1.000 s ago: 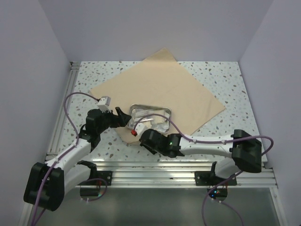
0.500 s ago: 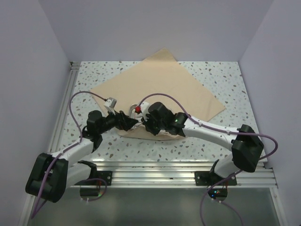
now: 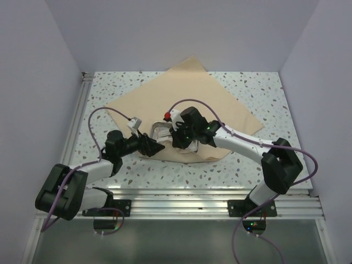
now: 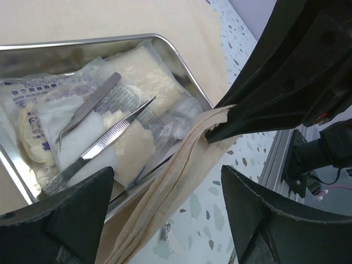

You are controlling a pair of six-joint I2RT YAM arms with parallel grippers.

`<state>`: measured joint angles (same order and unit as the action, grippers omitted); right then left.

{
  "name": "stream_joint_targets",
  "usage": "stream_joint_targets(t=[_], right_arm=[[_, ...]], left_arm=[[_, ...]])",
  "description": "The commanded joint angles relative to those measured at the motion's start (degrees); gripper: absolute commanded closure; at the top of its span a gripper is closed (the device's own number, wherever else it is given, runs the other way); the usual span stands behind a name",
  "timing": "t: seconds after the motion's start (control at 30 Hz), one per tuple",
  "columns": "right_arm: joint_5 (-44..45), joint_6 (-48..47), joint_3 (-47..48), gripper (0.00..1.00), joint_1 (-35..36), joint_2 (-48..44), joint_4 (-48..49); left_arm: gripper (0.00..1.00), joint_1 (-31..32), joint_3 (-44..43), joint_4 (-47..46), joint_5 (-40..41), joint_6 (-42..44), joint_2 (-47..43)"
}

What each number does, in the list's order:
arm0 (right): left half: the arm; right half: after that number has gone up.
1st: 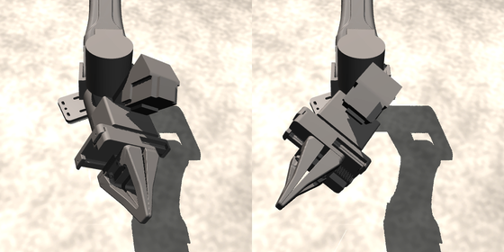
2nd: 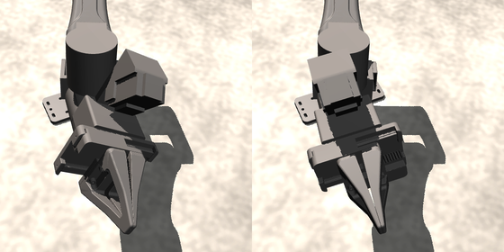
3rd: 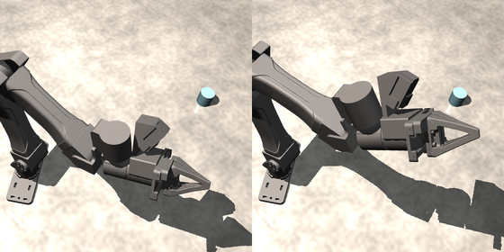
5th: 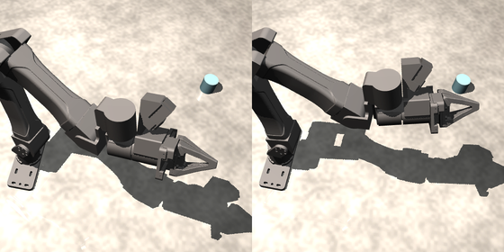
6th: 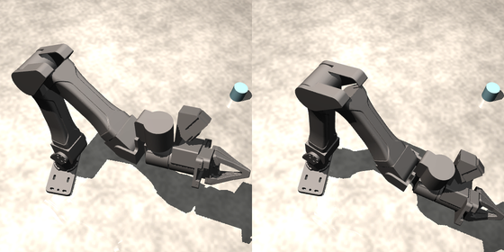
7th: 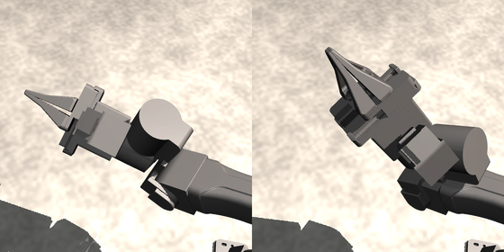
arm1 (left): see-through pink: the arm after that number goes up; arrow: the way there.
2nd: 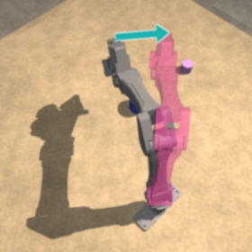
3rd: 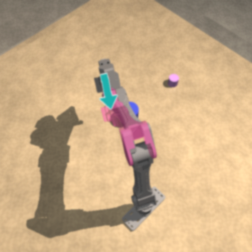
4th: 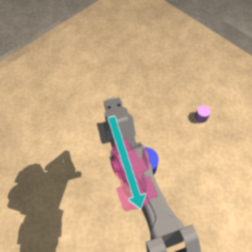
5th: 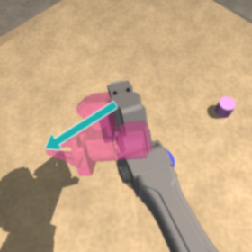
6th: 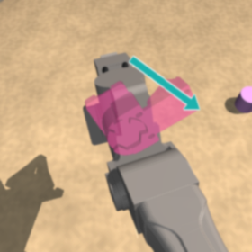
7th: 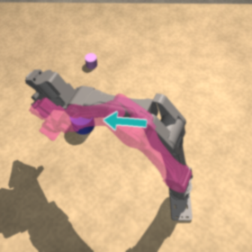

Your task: Prepare the surgical pack

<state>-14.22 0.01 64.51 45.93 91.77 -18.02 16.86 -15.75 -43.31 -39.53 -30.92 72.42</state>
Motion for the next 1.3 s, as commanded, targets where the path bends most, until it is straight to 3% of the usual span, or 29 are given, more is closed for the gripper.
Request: stream_joint_targets(t=[0.0, 0.1, 0.2, 0.27, 0.3, 0.33, 0.4, 0.43, 0.53, 0.63, 0.73, 0.93, 1.0, 1.1, 1.27], right_arm=[[-5.6, -0.5, 3.3, 1.0, -0.9, 0.3, 2.8], [-6.3, -0.7, 4.0, 1.0, -1.2, 0.4, 2.6], [-6.8, -0.8, 4.2, 1.0, -1.5, 0.3, 2.6], [-7.3, -0.8, 4.2, 1.0, -1.7, 0.5, 2.8], [-7.6, -0.7, 4.1, 1.0, -1.9, 0.5, 3.0], [-7.9, -0.6, 4.0, 0.96, -2.0, 0.4, 3.6], [-9.2, -0.5, 3.3, 0.81, -2.8, 0.2, 4.3], [-9.6, -0.5, 2.5, 0.6, -3.0, 0.0, 5.9], [-12.1, 1.8, -0.6, 0.29, -4.1, -1.7, 9.7], [-13.6, 3.4, -3.4, 0.18, -5.0, -3.1, 14.9], [-14.2, 3.8, -3.7, 0.21, -5.6, -2.4, 16.7], [-12.9, 5.7, -3.9, 0.39, -6.3, -0.7, 19.4], [-12.9, 6.5, -3.8, 0.52, -6.6, -0.5, 20.2], [-13.4, 6.1, -2.3, 0.63, -6.6, 1.0, 18.3], [-12.6, 5.9, -1.8, 0.67, -6.6, 1.9, 18.2]], left_arm=[[0.18, 1.9, -1.6, -3.5, -0.7, 1.1, 2.0], [0.23, 3.2, -3.1, -1.7, 0.8, 2.3, 3.0], [0.57, 4.3, -4.2, -0.6, 1.7, 3.5, 3.6], [0.72, 4.8, -4.8, -0.2, 1.8, 3.7, 4.6], [0.92, 4.8, -5.0, -0.3, 1.5, 3.8, 4.8], [1.0, 5.0, -5.2, -0.3, 1.6, 3.7, 5.1], [1.0, 5.1, -5.4, -0.1, 2.0, 3.8, 5.4], [1.0, 5.0, -5.3, -0.1, 2.0, 3.8, 5.5], [1.0, 5.1, -5.4, -0.1, 2.2, 3.8, 5.5], [1.0, 5.1, -5.4, -0.1, 2.1, 3.7, 5.5], [1.0, 5.1, -5.5, -0.1, 2.0, 3.7, 5.4], [1.0, 5.1, -5.4, -0.1, 1.7, 3.7, 5.4], [1.0, 5.1, -5.4, -0.1, 1.7, 3.8, 5.3], [1.0, 5.1, -5.4, 0.0, 1.8, 3.8, 5.0], [1.0, 5.1, -5.5, 0.3, 2.1, 3.8, 4.8]])
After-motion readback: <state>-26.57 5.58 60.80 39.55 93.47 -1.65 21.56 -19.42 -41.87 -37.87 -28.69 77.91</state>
